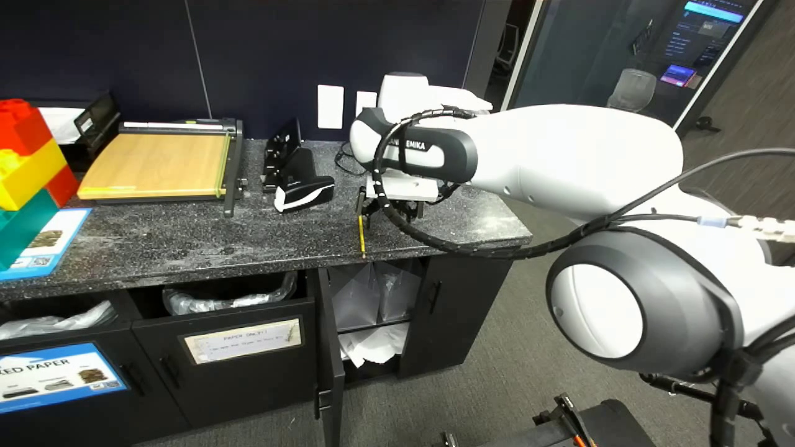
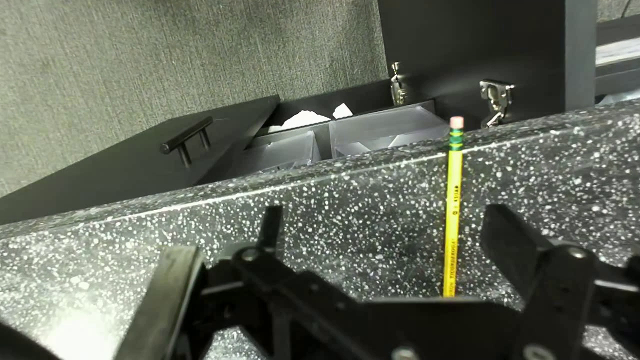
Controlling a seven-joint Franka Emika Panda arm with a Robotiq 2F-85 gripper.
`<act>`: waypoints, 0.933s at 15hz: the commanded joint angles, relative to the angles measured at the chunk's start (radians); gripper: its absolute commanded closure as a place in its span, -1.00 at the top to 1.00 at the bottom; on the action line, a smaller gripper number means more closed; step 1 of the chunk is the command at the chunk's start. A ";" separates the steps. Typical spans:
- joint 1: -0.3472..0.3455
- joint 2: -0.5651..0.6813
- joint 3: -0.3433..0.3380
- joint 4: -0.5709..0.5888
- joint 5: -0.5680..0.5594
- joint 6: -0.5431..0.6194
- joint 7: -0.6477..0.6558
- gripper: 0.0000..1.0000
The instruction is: Move the pencil to the right
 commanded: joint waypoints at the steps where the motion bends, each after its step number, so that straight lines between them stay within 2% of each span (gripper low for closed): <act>1: 0.013 0.147 -0.003 0.239 -0.001 -0.096 0.013 1.00; 4: 0.021 0.221 -0.002 0.343 -0.001 -0.135 0.013 1.00; 10: 0.049 0.289 -0.010 0.424 0.013 -0.147 0.020 1.00; 11: 0.049 0.274 -0.001 0.390 0.003 -0.125 0.026 1.00; 14: 0.059 0.281 -0.004 0.395 0.001 -0.117 0.043 1.00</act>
